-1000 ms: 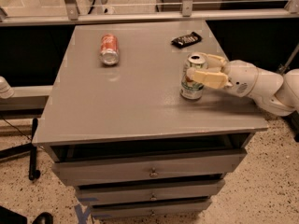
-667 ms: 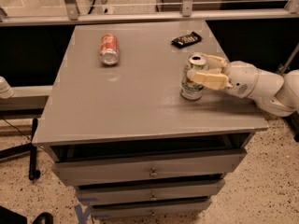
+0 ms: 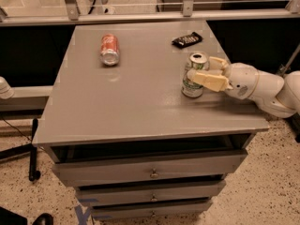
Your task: Place 7up can upright
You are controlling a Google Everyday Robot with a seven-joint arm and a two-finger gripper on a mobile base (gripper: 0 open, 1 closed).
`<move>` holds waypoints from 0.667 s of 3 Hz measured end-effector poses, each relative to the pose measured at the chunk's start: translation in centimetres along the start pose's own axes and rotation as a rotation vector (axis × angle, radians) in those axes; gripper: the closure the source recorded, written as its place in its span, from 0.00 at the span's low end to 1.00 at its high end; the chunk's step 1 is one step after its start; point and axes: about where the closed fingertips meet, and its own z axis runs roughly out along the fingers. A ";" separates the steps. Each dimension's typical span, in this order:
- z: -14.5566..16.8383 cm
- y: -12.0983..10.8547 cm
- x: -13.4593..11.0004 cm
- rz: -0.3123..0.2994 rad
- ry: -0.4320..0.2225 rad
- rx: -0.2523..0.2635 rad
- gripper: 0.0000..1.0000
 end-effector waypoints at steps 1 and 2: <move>-2.7 0.9 -2.4 -0.109 0.056 -0.009 0.00; -8.1 2.3 -6.5 -0.275 0.175 0.007 0.00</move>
Offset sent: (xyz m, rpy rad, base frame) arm -0.0858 -0.1616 0.0948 -0.4633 -0.3549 -0.1143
